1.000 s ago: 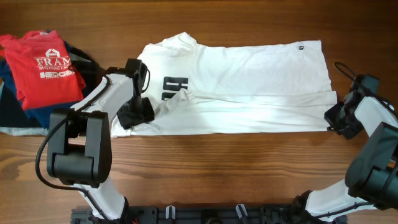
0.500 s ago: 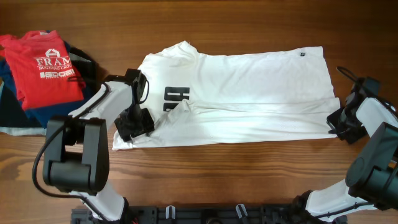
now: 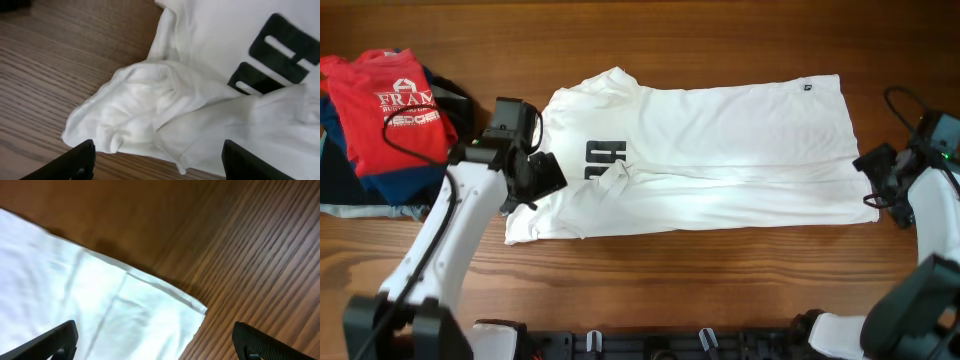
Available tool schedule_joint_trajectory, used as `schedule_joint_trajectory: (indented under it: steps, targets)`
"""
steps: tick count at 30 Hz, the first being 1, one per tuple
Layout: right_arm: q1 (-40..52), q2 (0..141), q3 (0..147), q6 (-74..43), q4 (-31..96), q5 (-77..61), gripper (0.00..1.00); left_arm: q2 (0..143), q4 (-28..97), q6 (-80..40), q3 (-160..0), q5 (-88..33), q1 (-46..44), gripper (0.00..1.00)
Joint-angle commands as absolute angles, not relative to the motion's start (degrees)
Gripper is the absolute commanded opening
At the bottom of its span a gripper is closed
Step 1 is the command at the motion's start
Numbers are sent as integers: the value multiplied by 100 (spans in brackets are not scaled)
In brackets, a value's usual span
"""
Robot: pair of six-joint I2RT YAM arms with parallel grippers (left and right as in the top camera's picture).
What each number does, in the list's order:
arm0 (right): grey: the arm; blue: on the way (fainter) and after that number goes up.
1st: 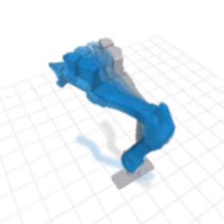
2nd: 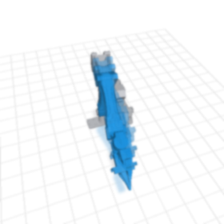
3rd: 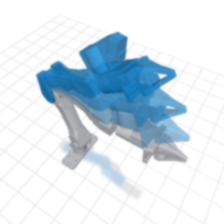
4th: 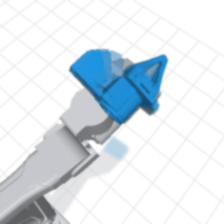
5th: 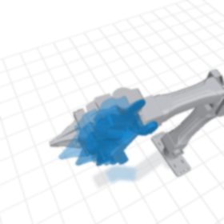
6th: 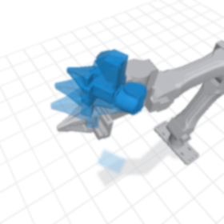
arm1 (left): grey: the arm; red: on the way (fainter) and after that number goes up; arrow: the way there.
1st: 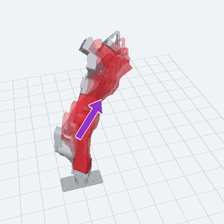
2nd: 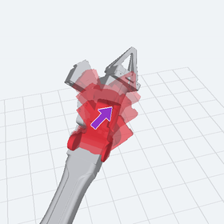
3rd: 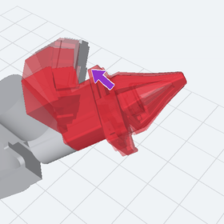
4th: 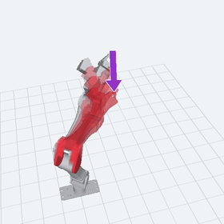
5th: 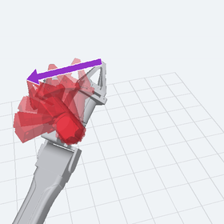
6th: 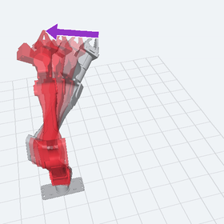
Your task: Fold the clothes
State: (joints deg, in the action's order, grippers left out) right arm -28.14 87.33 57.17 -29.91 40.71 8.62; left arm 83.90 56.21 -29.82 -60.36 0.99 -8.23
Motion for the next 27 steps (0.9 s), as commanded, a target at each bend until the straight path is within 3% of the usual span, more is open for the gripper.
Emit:
schedule_joint_trajectory:
  steps: [1, 8, 14, 19, 27]
  targets:
    - [-2847, 8281, 5824, -2818, 4174, 589, 100, 7885, 5402, -2714, -6034, 32, -814, 82]
    - [-2847, 7940, 5824, -1949, 4252, -834, 100, 8077, 4178, -1640, -6497, -663, -812, 77]
    - [-2847, 7940, 5822, -1791, 4370, -1199, 100, 10064, 4108, -746, -8337, -744, -770, 89]
    - [-2847, 7940, 5815, -1754, 4458, -1216, 100, 11673, 3887, -615, -9808, -749, -646, 88]
    - [-2847, 7940, 5813, -1754, 4504, -1216, 100, 12658, 2644, -707, -10090, -1350, -690, 85]
